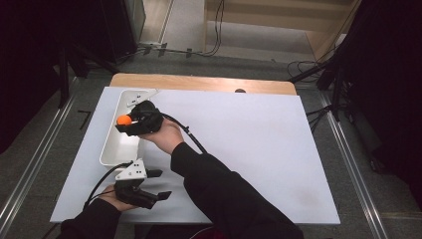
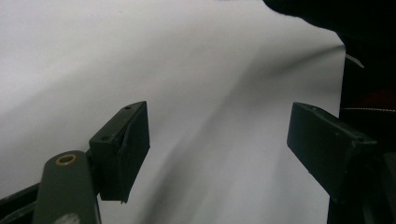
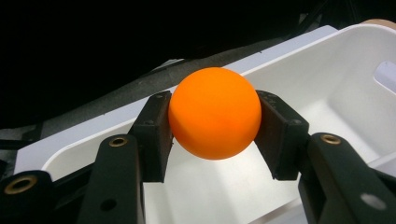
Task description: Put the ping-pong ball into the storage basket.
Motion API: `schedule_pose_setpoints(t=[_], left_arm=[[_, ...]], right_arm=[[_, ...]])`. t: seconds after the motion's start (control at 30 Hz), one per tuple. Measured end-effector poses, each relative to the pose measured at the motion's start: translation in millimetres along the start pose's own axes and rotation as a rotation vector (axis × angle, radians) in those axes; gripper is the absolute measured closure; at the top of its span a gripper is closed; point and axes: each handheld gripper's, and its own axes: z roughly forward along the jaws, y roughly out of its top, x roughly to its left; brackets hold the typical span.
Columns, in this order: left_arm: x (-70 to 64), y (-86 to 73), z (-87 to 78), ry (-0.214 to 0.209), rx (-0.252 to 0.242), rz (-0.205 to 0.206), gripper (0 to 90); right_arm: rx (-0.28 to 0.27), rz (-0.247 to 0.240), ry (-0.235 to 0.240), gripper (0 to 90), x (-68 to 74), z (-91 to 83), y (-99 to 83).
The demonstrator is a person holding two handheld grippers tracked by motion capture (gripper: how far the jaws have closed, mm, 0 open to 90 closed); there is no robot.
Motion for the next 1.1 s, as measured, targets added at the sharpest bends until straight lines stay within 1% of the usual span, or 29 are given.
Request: schedule_pose_setpoints(t=[0.17, 0.23, 0.4, 0.43, 0.53, 0.6, 0.63, 0.73, 0.8, 0.83, 0.87, 0.93, 1.0, 1.1], left_arm=[[0.0, -0.2, -0.5, 0.000, -0.004, 0.002, 21.5], [0.0, -0.2, -0.5, 0.000, -0.004, 0.002, 21.5], [-0.9, -0.3, -0.1, 0.000, 0.003, 0.003, 21.5], [-1.1, -0.3, -0.1, -0.001, 0.004, 0.000, 21.5], [-1.2, -0.1, -0.3, -0.002, 0.007, 0.001, 21.5], [-1.1, -0.1, -0.2, -0.001, 0.008, 0.001, 21.5], [-1.1, -0.1, -0.3, -0.001, 0.008, 0.001, 21.5], [-1.0, -0.3, -0.3, -0.001, 0.006, 0.005, 21.5], [-0.9, -0.3, -0.2, -0.001, 0.005, 0.005, 21.5], [-0.8, -0.1, -0.4, -0.001, 0.008, 0.007, 21.5], [-0.8, 0.0, -0.3, -0.001, 0.009, 0.007, 21.5], [-0.8, 0.0, -0.3, -0.001, 0.009, 0.007, 21.5], [-1.0, 0.0, -0.2, -0.001, 0.008, 0.007, 21.5], [-0.9, 0.2, 0.1, -0.001, 0.006, 0.005, 21.5]], right_arm=[[0.000, -0.015, -0.009, 47.6, -0.4, 4.4, -3.0], [0.002, -0.001, -0.007, 47.6, -1.2, 5.7, -4.3], [0.029, -0.003, -0.003, 47.5, -3.8, 8.9, -10.3], [0.031, 0.005, -0.004, 47.6, -3.9, 9.6, -11.4], [0.032, 0.010, 0.004, 47.3, -6.0, 10.4, -13.7], [0.027, 0.019, 0.005, 43.7, -5.9, 10.4, -13.5], [0.023, 0.015, 0.019, 42.6, -6.4, 10.4, -13.3], [0.015, 0.010, 0.028, 38.5, -6.6, 8.4, -12.4], [0.014, 0.019, 0.039, 34.9, -7.7, 5.3, -11.4], [0.019, 0.017, 0.033, 33.5, -8.1, 3.4, -10.8], [0.015, 0.014, 0.023, 33.0, -8.3, 1.9, -10.3], [0.015, 0.007, 0.022, 33.0, -9.5, 0.1, -9.9], [0.015, 0.006, 0.008, 33.0, -10.6, -6.3, -8.9], [0.014, 0.012, 0.013, 32.7, -12.9, -12.7, -8.9]])
